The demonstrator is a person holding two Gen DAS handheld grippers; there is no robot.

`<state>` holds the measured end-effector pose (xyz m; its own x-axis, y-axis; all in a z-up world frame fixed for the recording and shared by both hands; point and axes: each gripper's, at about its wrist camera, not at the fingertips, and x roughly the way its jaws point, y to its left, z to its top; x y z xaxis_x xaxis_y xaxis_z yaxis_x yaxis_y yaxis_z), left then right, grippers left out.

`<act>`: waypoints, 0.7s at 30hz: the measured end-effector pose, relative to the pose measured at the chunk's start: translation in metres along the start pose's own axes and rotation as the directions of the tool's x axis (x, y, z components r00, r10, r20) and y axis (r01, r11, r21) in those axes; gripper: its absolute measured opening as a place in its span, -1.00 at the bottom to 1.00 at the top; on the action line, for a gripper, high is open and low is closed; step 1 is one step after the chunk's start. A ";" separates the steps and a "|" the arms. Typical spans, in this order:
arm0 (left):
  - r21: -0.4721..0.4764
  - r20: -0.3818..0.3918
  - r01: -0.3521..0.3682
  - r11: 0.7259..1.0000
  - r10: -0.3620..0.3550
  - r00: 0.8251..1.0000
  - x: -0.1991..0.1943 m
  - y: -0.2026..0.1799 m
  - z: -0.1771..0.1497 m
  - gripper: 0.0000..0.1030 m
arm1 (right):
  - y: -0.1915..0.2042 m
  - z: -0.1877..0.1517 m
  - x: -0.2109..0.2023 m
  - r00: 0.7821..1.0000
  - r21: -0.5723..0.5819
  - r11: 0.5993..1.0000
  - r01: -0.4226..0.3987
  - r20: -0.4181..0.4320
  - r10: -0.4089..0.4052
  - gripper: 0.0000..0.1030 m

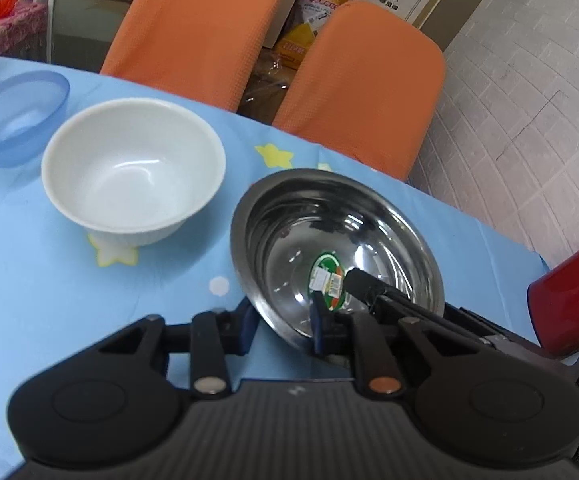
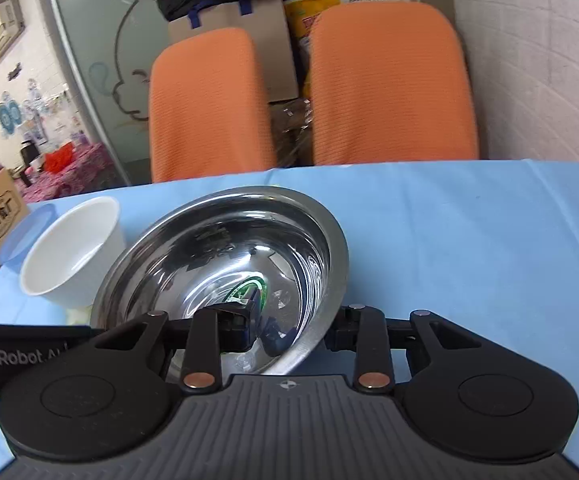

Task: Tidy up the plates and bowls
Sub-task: 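Close both grippers on the steel bowl rim, then carry the steel bowl beside the plate stack and lower it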

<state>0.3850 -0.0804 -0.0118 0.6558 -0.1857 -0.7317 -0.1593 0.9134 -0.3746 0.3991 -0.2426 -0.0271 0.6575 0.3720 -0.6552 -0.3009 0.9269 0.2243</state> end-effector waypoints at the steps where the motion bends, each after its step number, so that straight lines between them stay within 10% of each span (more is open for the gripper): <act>1: 0.007 -0.001 -0.005 1.000 0.005 1.000 -0.003 0.001 0.000 -0.71 | 0.003 -0.001 -0.002 1.000 -0.005 1.000 -0.006 -0.007 0.006 0.08; 21: 0.143 -0.067 0.049 0.989 -0.039 0.997 -0.127 0.055 -0.095 -0.73 | 0.095 -0.099 -0.101 0.999 -0.137 0.990 0.041 0.016 -0.039 0.33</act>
<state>0.2228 -0.0413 0.0069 0.6107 -0.2454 -0.7529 -0.0200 0.9457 -0.3244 0.2356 -0.1975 -0.0113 0.6798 0.3365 -0.6517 -0.3659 0.9257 0.0963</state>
